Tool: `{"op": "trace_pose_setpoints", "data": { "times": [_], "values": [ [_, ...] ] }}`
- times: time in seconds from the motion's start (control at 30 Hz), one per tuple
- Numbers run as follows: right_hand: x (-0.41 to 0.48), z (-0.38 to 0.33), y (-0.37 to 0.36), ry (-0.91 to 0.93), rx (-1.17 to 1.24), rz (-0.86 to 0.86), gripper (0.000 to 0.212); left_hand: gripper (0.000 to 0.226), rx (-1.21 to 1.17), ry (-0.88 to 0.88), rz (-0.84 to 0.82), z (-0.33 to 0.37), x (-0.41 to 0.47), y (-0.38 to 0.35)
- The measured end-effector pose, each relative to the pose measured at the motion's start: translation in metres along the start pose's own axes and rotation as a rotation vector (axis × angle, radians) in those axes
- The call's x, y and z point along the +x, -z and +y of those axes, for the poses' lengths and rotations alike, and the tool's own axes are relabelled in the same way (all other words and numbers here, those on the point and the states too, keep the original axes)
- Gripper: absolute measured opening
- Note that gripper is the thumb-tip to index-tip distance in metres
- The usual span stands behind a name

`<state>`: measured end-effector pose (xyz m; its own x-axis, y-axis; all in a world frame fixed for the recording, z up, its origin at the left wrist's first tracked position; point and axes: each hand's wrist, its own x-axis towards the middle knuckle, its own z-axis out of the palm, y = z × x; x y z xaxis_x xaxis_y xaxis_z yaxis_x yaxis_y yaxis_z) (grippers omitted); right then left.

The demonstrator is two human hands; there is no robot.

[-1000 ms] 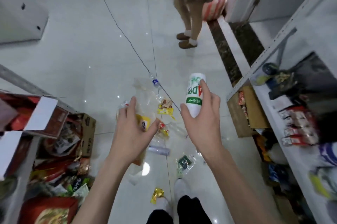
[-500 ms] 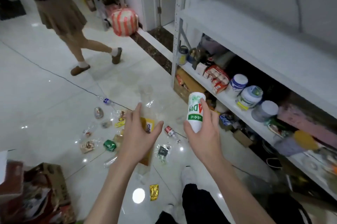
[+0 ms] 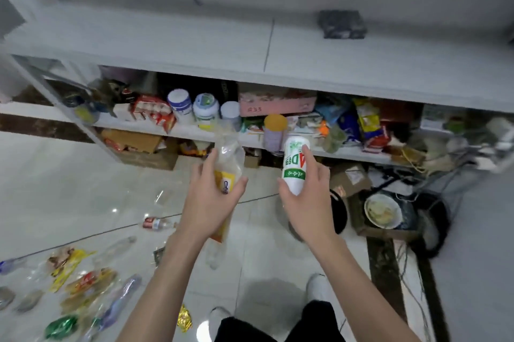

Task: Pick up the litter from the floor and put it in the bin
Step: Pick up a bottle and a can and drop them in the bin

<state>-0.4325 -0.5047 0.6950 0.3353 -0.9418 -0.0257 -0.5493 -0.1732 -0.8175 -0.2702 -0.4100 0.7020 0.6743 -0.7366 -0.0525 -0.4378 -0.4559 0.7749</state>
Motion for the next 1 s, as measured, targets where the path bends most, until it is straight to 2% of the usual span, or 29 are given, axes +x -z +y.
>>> {"op": "trace_pose_setpoints", "data": {
  "times": [0.27, 0.43, 0.67, 1.0],
  "values": [
    [0.045, 0.165, 0.138, -0.232, -0.072, 0.124, 0.084, 0.078, 0.044, -0.016, -0.264, 0.102, 0.011, -0.204],
    [0.073, 0.242, 0.165, -0.293, -0.083, 0.119, 0.085, 0.081, 0.089, 0.006, -0.332, 0.111, 0.021, -0.291],
    [0.111, 0.33, 0.127, -0.405, -0.096, 0.021, 0.087, 0.078, 0.13, 0.11, -0.388, 0.06, 0.047, -0.385],
    [0.141, 0.484, -0.003, -0.583, -0.133, -0.077, 0.085, 0.072, 0.201, 0.311, -0.49, -0.08, 0.084, -0.528]
  ]
}}
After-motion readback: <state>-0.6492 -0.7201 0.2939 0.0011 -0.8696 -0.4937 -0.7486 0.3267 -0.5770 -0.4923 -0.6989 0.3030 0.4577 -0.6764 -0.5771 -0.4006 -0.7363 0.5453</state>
